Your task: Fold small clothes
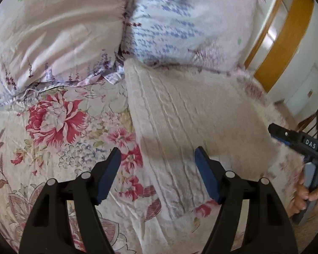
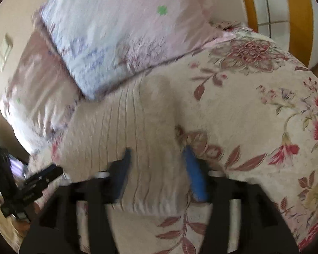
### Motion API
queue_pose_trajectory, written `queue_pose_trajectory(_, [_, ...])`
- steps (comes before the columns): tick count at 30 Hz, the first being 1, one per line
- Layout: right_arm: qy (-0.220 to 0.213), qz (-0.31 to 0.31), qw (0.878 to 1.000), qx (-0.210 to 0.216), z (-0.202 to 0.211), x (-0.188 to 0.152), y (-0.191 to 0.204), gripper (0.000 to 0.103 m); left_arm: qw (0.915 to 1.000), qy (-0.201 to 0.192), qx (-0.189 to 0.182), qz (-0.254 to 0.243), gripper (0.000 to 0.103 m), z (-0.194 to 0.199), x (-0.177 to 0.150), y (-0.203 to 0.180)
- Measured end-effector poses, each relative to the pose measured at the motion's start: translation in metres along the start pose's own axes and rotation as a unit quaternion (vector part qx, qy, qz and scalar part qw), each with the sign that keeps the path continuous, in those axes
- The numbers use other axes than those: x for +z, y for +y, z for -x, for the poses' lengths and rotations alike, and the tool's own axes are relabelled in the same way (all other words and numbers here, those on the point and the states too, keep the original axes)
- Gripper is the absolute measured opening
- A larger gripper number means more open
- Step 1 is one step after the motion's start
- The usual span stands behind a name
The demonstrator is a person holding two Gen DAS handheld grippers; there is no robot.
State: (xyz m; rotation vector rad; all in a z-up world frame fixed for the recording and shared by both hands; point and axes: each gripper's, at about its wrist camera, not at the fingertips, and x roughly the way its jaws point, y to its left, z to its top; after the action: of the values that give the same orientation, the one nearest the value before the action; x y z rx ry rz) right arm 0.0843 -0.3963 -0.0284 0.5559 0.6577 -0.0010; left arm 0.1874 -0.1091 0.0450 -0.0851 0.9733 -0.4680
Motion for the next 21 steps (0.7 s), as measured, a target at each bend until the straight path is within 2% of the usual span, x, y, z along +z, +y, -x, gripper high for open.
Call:
queue_pose_trajectory(3, [0.019, -0.025, 0.999, 0.027, -0.009, 0.014, -0.006, 0.072, 0.9987, 0.003, -0.03, 0.041, 0.074, -0.001, 0.011, 0.016])
queue_pose_trajectory(8, [0.055, -0.053, 0.996, 0.046, -0.036, 0.032, -0.014, 0.072, 0.9897, 0.035, -0.073, 0.118, 0.074, -0.023, 0.024, 0.045])
queue_pose_trajectory(13, [0.08, -0.084, 0.991, 0.065, -0.059, 0.041, -0.025, 0.072, 0.9808, 0.059, -0.111, 0.149, 0.074, -0.044, 0.03, 0.053])
queue_pose_trajectory(21, [0.104, -0.09, 0.987, 0.077, -0.078, 0.046, -0.029, 0.072, 0.9732, 0.081, -0.133, 0.169, 0.075, -0.071, 0.034, 0.051])
